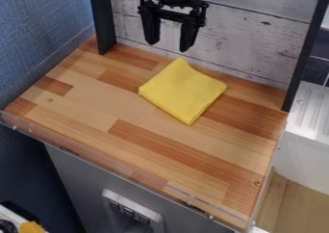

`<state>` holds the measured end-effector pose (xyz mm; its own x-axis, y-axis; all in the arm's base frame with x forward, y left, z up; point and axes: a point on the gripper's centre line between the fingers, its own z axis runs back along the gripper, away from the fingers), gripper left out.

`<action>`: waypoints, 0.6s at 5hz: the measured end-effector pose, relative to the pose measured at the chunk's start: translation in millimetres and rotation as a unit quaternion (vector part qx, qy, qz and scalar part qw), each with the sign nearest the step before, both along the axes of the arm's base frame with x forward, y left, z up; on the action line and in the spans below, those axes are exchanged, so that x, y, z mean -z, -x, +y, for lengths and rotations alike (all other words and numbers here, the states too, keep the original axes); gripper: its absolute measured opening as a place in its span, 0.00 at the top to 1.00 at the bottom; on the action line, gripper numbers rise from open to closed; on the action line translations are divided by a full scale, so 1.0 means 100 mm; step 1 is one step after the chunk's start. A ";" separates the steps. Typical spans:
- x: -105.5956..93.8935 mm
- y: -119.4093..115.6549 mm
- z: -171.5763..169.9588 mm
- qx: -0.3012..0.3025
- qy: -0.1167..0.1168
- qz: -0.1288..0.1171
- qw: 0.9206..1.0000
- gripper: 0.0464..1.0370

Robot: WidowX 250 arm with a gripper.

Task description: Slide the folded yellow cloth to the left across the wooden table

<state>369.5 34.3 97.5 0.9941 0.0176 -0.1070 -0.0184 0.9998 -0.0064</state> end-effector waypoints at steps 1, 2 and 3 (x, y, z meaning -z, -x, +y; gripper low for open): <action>0.06 0.01 -0.01 -0.041 -0.004 -0.001 0.999 0.04; 0.17 0.03 -0.01 -0.114 -0.011 -0.004 0.993 0.04; 0.25 0.03 -0.07 -0.186 -0.018 -0.019 0.982 0.04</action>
<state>366.9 27.6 72.9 0.9218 0.3825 -0.0626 -0.3820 0.9239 0.0206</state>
